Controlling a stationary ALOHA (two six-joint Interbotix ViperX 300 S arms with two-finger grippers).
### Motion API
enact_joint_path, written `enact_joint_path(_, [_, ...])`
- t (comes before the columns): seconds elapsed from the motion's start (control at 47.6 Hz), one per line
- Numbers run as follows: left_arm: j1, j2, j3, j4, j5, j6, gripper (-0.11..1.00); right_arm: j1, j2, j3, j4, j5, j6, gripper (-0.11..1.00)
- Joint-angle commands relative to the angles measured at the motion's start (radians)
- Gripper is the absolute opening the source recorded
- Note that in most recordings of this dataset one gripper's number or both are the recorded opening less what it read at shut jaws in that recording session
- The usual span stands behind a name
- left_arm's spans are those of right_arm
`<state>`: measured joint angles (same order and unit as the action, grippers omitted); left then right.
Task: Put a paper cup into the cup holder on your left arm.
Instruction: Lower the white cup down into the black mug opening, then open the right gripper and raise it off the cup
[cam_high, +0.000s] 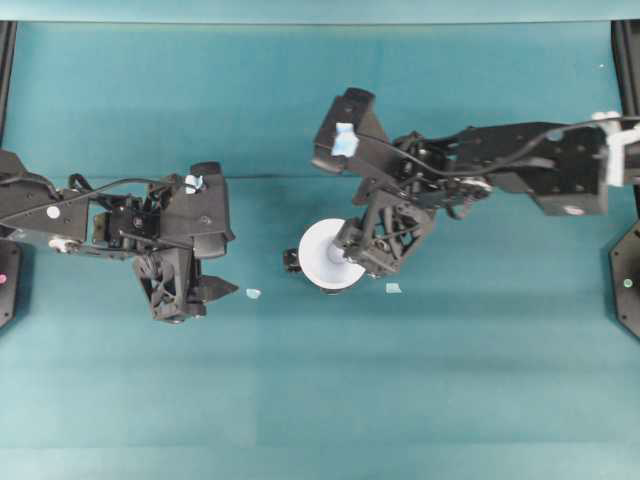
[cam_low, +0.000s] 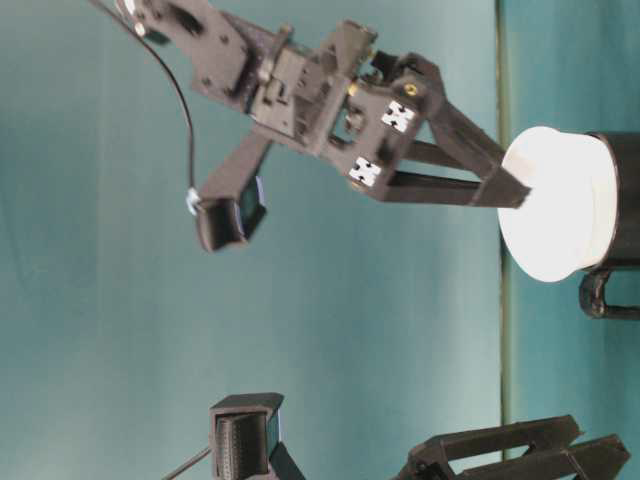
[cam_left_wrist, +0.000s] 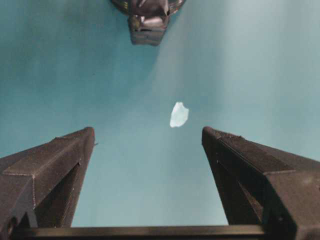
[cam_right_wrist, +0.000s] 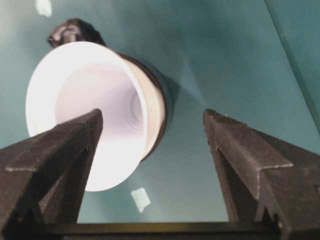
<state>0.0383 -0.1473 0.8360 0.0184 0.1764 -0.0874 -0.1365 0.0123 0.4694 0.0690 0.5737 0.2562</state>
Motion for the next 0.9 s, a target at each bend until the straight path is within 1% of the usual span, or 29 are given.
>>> enact_joint_path(0.0, [0.000, -0.003, -0.008, 0.002, -0.008, 0.000, 0.93, 0.006, -0.044, 0.008, -0.002, -0.037, 0.002, 0.87])
enact_joint_path(0.21, [0.000, -0.003, -0.008, 0.003, -0.008, 0.000, 0.93, 0.012, -0.086, 0.055, -0.002, -0.084, 0.002, 0.87])
enact_joint_path(0.441, [0.000, -0.003, -0.006, 0.002, -0.008, -0.002, 0.93, 0.021, -0.104, 0.072, -0.003, -0.106, -0.003, 0.87])
enact_joint_path(0.882, [0.000, -0.005, -0.005, 0.002, -0.008, -0.002, 0.93, 0.034, -0.146, 0.106, -0.008, -0.112, -0.005, 0.87])
